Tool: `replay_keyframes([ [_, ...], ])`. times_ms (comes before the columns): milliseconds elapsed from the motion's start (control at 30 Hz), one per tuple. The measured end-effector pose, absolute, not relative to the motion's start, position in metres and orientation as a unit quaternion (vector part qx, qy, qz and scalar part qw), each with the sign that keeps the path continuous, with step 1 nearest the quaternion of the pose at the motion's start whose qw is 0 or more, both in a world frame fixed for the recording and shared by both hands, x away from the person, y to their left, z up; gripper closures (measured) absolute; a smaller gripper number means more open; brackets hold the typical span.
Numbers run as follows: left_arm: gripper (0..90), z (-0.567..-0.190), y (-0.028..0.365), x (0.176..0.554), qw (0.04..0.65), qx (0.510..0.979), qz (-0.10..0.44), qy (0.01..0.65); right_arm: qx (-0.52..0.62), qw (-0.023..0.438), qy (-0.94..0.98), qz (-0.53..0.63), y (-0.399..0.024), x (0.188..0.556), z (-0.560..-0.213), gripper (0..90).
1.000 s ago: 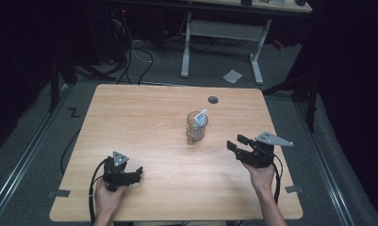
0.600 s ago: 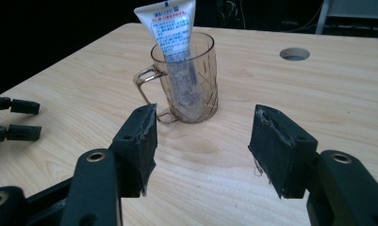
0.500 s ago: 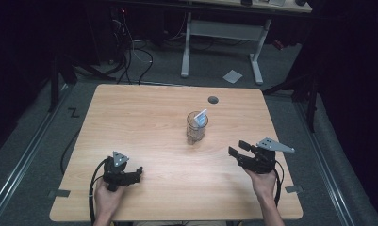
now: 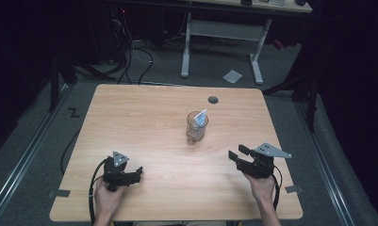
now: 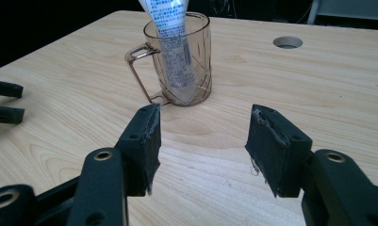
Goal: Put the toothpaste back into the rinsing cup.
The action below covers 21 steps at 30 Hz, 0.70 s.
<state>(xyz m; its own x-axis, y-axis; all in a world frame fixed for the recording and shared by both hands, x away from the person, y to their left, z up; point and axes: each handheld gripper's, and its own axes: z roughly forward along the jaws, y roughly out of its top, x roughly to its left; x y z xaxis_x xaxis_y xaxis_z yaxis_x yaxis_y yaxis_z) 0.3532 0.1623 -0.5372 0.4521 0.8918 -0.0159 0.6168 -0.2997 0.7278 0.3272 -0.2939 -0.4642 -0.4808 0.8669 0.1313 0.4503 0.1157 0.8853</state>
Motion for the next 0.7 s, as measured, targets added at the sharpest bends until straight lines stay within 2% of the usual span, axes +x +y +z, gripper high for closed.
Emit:
replay_keyframes([
  [700,14.8,-0.537,0.162,0.353,0.342,0.781,0.201,0.483,0.462,0.219,0.735,0.446,-0.281,0.327,-0.492,48.3],
])
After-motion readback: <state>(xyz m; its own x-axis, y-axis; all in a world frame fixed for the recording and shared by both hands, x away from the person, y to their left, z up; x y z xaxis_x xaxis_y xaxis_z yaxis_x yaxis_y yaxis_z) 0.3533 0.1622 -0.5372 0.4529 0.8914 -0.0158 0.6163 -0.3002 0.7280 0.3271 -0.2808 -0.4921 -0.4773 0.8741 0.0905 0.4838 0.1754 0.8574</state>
